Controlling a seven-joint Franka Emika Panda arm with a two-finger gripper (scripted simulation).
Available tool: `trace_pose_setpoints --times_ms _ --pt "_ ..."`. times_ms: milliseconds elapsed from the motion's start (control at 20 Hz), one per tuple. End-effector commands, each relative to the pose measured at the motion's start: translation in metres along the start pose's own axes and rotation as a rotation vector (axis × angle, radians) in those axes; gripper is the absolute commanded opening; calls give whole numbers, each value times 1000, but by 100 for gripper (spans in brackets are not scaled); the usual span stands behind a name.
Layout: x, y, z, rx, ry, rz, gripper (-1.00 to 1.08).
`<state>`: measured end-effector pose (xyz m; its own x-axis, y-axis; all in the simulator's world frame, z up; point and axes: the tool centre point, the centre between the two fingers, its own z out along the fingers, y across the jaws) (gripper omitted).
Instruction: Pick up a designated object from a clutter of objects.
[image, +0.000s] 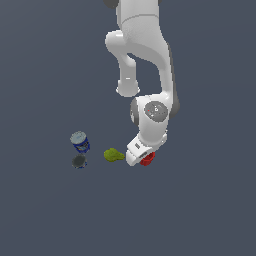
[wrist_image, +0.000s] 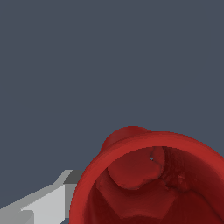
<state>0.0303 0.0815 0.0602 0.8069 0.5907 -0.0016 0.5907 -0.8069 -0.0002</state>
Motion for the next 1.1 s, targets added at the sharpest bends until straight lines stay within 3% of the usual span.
trace_pose_setpoints --times_ms 0,400,1050 --pt "1 1 -12 -2 2 0 -100" --pt "3 4 -73 -1 2 -1 -100" --pt "8 11 -215 0 3 -2 -100"
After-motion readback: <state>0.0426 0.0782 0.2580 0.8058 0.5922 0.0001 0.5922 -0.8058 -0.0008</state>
